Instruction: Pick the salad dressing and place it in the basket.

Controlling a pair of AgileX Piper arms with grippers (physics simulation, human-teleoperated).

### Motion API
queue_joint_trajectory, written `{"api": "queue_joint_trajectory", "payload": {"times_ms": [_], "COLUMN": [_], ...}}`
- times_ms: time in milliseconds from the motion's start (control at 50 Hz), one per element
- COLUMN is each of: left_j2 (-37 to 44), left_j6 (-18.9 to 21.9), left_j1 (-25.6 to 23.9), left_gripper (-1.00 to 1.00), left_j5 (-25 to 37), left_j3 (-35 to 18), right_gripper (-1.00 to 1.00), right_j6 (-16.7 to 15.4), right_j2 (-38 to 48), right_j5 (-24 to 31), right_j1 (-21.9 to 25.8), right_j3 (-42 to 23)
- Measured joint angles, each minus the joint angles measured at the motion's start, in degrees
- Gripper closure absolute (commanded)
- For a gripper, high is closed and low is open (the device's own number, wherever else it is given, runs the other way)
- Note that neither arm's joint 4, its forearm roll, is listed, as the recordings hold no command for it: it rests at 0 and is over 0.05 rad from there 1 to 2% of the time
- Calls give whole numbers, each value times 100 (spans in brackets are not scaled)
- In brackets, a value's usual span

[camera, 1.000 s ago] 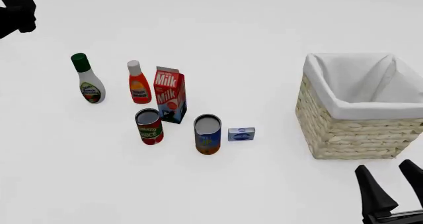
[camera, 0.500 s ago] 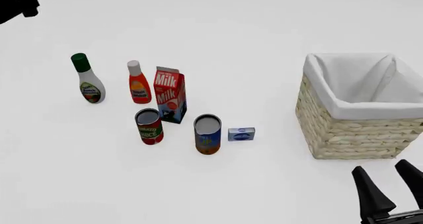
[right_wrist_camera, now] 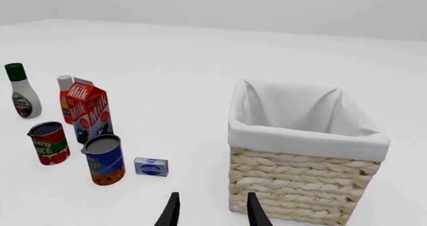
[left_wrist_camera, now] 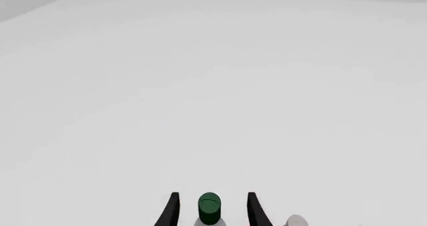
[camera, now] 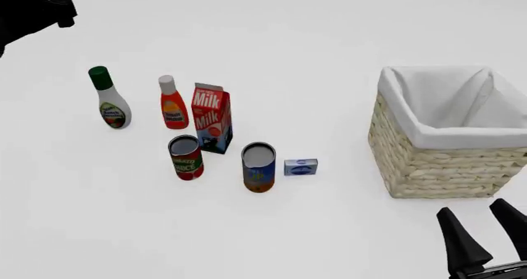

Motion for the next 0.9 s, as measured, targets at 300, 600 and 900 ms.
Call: {"api": "queue_joint_trajectory", "payload": {"times_ms": [300,600,900], "left_j2": [393,795,1218], "left_j6": [32,-53,-170], "left_j1": [-42,-48,11], "left_gripper": [-100,-100,-100], "left_j5": [82,100,82], "left_j3": [-258,-408,-477], "right_gripper": [-100,-100,-100], "right_j6": [-11,-10,5], "right_j2": [0,0,0], "right_j5": [-12,-20,-5], "right_j1": [37,31,24], "right_j3": [-6,-11,-4]}}
